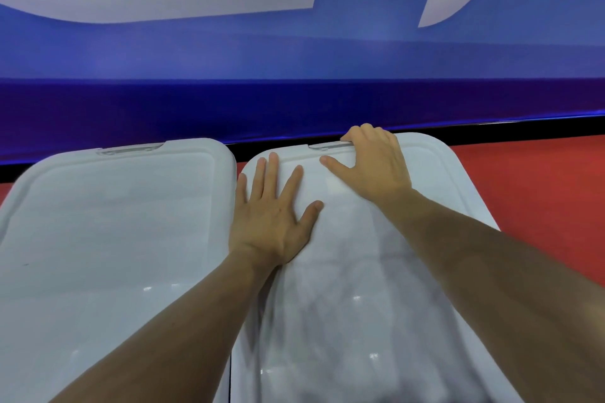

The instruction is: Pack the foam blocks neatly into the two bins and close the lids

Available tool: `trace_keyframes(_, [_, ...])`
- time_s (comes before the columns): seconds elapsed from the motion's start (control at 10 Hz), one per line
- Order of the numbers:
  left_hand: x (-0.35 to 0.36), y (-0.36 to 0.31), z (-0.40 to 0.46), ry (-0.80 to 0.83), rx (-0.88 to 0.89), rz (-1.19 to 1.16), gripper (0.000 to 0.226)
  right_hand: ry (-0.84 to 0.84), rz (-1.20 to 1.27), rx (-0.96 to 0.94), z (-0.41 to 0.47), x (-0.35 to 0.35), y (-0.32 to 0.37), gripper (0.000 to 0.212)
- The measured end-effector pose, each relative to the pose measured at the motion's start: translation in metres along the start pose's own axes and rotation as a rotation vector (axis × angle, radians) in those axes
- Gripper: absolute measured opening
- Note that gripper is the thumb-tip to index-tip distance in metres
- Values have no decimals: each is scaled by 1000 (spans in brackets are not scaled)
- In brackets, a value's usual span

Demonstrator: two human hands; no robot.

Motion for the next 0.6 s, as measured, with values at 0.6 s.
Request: trace_keyframes(0.6, [-43, 19, -75, 180, -15, -67, 72, 457, -128, 28, -107, -46, 52, 62])
Point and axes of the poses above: each hand's wrist, its own z-axis towards the middle knuckle, its own x-axis out of the palm, y = z × x, the point moved 6 cm from there along z, towards the middle knuckle, and after that the axes turned 1 degree about -y, right-handed, at the moved point
